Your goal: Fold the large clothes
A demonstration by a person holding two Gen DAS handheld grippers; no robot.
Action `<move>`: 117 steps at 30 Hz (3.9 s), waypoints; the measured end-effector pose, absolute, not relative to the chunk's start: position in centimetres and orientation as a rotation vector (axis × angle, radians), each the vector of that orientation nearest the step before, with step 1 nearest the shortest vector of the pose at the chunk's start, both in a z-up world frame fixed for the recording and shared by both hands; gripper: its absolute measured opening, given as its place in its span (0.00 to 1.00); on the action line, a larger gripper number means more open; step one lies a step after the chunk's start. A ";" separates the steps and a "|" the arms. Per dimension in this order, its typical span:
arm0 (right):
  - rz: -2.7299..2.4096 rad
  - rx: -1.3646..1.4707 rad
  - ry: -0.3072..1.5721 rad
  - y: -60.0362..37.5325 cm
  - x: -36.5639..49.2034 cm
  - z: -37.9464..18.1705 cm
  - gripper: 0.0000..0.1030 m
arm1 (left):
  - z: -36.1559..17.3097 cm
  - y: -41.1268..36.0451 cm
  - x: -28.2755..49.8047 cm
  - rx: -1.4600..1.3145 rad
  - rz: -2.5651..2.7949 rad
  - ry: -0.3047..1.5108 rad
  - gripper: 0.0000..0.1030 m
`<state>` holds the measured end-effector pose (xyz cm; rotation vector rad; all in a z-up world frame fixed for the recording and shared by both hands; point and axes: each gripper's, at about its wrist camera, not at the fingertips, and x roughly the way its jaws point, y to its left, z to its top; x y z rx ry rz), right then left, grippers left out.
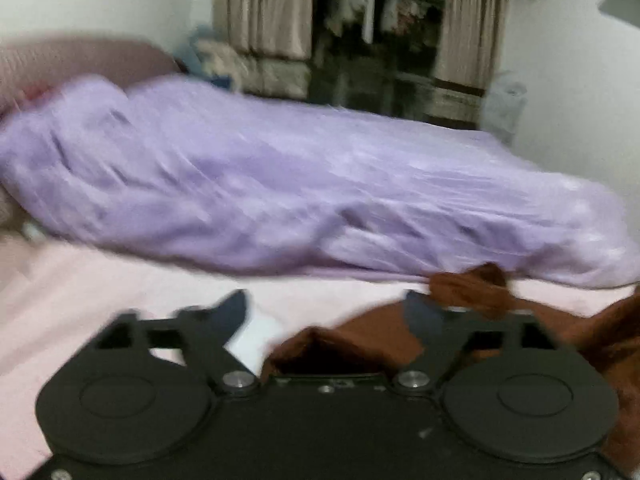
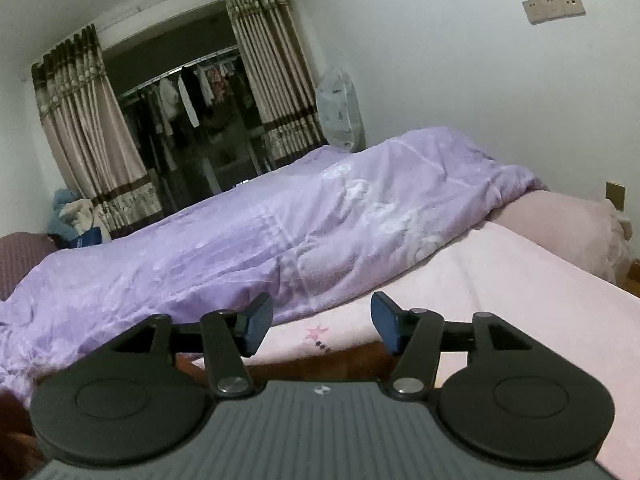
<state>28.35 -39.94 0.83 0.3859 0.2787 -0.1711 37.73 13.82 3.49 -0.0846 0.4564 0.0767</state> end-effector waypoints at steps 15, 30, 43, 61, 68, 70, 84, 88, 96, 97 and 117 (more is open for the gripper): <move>-0.144 0.327 0.567 -40.5 31.4 -5.2 0.92 | -3.8 14.3 40.0 -0.033 0.024 0.670 0.21; -0.196 0.232 0.341 -38.5 33.2 -1.2 0.04 | -0.3 15.3 41.8 -0.072 0.090 0.441 0.05; -0.280 0.192 0.523 -38.7 36.2 -6.3 0.87 | -4.4 14.5 42.9 0.087 0.187 0.583 0.72; -0.131 0.324 0.634 -42.4 26.8 -8.8 0.95 | -5.4 14.9 33.8 -0.130 -0.043 0.755 1.00; -0.009 0.461 0.640 -42.3 28.3 -10.7 0.34 | -6.2 12.8 34.5 -0.063 0.037 0.689 0.23; -0.034 0.379 0.615 -41.1 27.6 -9.2 0.30 | -5.0 13.1 34.0 -0.081 0.042 0.663 0.11; -0.047 0.444 0.499 -41.2 15.2 -3.8 0.24 | -0.7 15.9 24.9 -0.041 0.031 0.613 0.05; -0.131 0.500 0.626 -41.3 16.4 -10.3 0.37 | -6.5 14.9 27.7 -0.033 0.040 0.702 0.07; -0.224 0.348 0.539 -40.5 15.4 -7.5 0.70 | -3.5 14.1 30.0 -0.006 0.040 0.594 0.59; -0.232 0.333 0.525 -40.6 15.5 -7.0 0.71 | -3.2 14.3 30.4 -0.001 0.038 0.588 0.60; -0.197 0.224 0.405 -38.2 26.5 -4.9 0.05 | -1.3 15.0 35.2 -0.060 0.021 0.521 0.05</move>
